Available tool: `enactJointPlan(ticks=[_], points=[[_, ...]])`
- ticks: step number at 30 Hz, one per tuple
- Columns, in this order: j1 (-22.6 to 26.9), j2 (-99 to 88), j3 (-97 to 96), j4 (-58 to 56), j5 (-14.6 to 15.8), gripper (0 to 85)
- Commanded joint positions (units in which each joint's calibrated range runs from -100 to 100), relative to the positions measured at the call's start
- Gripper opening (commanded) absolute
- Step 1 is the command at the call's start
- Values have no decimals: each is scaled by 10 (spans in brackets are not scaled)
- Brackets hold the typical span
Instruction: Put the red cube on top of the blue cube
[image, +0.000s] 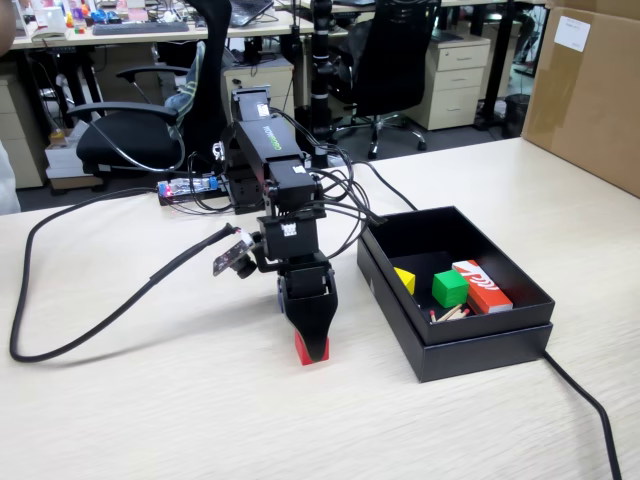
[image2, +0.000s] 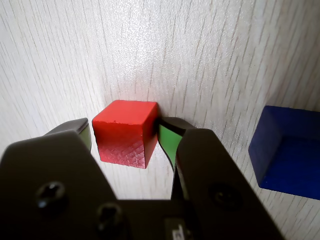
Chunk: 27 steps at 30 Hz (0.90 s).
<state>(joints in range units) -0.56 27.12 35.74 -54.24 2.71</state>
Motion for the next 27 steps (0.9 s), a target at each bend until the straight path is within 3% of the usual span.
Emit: enactJointPlan(ticks=[1, 4, 7, 8, 11, 12, 16, 27], points=[[-2, -8, 37, -4, -3, 227], [-3, -8, 41, -4, 0, 97], [-3, -8, 39, -4, 0, 66], [-3, -8, 41, -4, 1, 12], [-3, -66, 41, -17, 4, 9], [-2, -196, 30, -47, 9, 9], [0, -325, -36, -59, 9, 9], [3, -602, -279, -59, 10, 9]])
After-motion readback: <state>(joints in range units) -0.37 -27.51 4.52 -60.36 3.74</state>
